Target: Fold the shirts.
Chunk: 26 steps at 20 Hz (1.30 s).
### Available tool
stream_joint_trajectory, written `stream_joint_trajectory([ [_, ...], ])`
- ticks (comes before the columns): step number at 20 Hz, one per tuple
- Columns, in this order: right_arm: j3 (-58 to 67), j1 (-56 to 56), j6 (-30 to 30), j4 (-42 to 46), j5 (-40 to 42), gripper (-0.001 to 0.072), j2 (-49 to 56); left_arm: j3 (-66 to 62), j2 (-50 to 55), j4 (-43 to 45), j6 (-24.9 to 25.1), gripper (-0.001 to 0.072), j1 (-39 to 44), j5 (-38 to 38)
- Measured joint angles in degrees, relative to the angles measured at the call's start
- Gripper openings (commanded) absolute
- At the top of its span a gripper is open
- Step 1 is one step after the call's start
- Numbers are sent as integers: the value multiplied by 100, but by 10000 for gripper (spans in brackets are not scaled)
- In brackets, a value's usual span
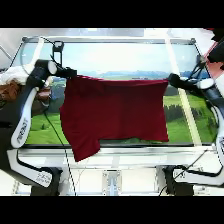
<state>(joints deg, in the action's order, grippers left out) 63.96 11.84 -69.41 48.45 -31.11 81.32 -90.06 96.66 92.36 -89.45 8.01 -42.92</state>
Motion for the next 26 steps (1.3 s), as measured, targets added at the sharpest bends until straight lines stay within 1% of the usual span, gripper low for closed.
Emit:
stream_joint_trajectory([
  [1, -13, -50, -20, -44, 256, 30, 229, -4, 162, 160, -186, 12, 28, 179],
  [4, -44, -149, -61, -155, 844, 30, 686, -7, 428, 450, -514, 12, 46, 573],
  [6, -42, -173, -63, -179, 1010, 30, 817, -9, 507, 538, -660, 12, 35, 734],
  [9, 146, -195, -17, -153, 999, 30, 894, -101, 533, 693, -772, 12, 24, 734],
  [13, 699, -199, 37, 291, 457, 30, 675, -337, 190, 942, -791, 13, 22, 413],
  [16, 909, -199, 31, 708, -42, 30, 286, -404, -229, 1012, -627, 13, 22, -175],
  [19, 981, -212, -61, 1141, -765, 30, -11, -332, -553, 1027, -361, 13, 22, -990],
  [22, 758, -243, -291, 1648, -1397, 30, -138, 153, -734, 861, -216, 13, 22, -1547],
  [26, 83, -264, -485, 1963, -1585, 31, -195, 1213, -977, 564, -140, 14, 22, -1775],
])
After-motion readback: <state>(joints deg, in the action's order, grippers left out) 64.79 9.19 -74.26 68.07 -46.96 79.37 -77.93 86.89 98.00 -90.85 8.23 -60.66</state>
